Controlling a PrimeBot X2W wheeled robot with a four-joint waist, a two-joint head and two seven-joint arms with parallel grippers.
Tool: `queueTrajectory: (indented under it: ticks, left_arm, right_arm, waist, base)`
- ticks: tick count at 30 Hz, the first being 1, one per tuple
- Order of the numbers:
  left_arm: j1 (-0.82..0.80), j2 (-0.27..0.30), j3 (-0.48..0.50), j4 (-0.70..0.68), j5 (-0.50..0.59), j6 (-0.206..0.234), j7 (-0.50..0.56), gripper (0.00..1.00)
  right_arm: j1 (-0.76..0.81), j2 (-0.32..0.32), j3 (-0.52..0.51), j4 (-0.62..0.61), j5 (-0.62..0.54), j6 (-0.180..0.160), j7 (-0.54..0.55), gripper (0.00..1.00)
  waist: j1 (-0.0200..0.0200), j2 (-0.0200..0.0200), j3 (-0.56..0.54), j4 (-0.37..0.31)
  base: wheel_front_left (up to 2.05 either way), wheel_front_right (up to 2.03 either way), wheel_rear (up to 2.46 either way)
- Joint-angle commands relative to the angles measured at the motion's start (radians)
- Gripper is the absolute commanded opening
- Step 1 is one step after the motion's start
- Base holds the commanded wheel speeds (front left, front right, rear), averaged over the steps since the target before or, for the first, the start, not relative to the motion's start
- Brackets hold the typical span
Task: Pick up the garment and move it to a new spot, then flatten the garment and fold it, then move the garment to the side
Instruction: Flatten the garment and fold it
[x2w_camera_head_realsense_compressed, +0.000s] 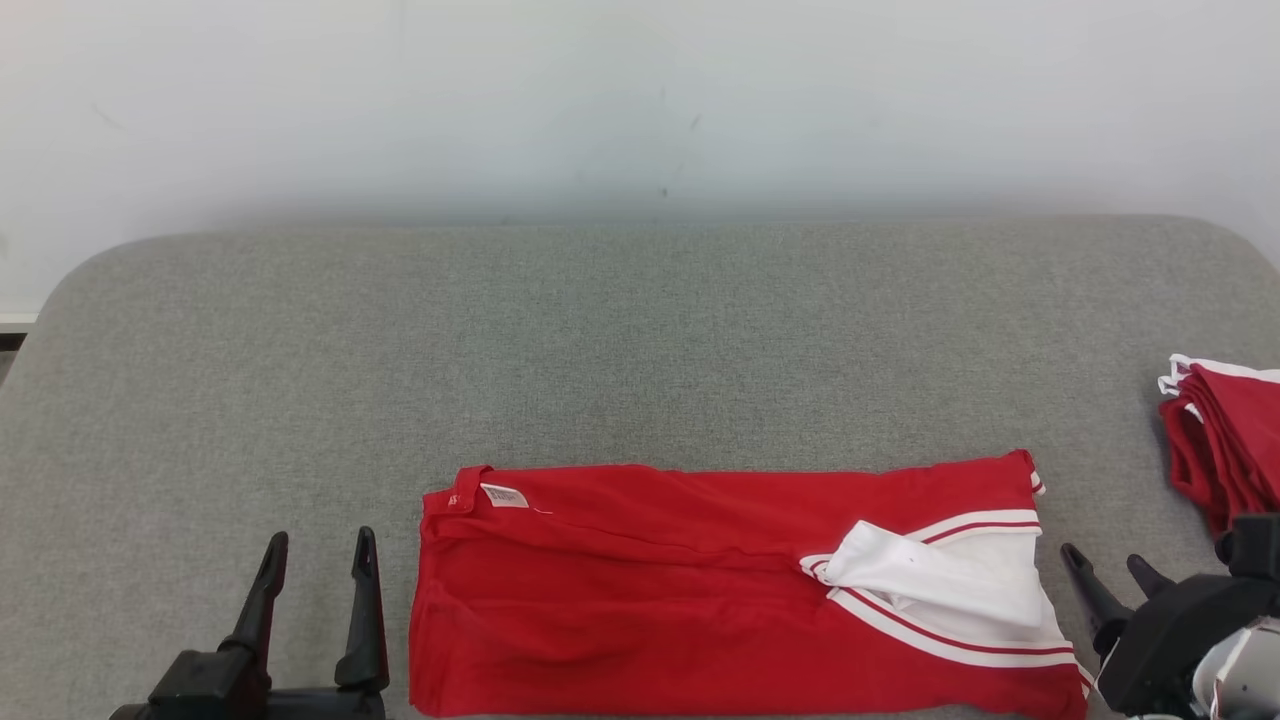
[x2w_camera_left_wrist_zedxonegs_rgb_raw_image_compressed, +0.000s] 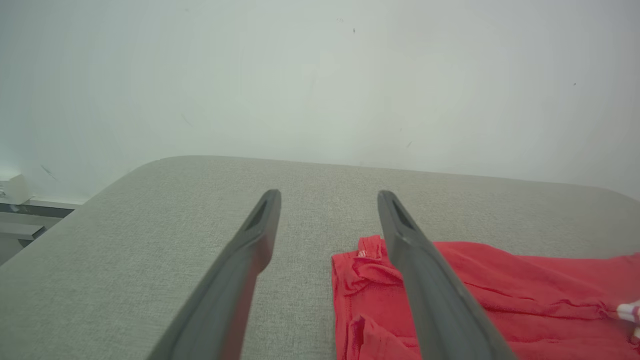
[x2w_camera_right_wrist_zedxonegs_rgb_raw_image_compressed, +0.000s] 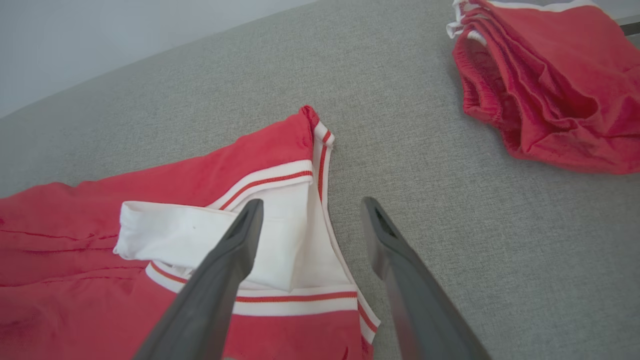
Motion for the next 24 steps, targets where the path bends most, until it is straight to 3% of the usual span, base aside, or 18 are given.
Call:
queueTrajectory:
  ticks: [1, 7, 24]
  left_arm:
    - [0.023, -0.02, 0.038, -0.01, 0.031, -0.026, -0.001, 1.0]
    - [0.026, -0.07, 0.116, 0.026, 0.093, -0.093, -0.001, 1.0]
    - [-0.01, -0.112, 0.184, 0.054, 0.164, -0.155, -0.001, 1.0]
  right_arm:
    - [-0.034, 0.003, -0.014, 0.037, -0.019, -0.003, 0.002, 1.0]
    - [-0.136, -0.007, -0.003, 0.229, -0.025, -0.003, 0.04, 1.0]
    - [-0.258, -0.003, 0.081, 0.525, -0.051, -0.002, 0.021, 1.0]
  waist:
    - [0.0001, -0.0001, 0.002, 0.001]
    - [0.0001, -0.0001, 0.013, 0.014]
    - [0.0001, -0.0001, 0.051, 0.055]
  base:
    - [0.0, 0.0, 0.0]
    - [0.0, 0.0, 0.0]
    - [0.0, 0.0, 0.0]
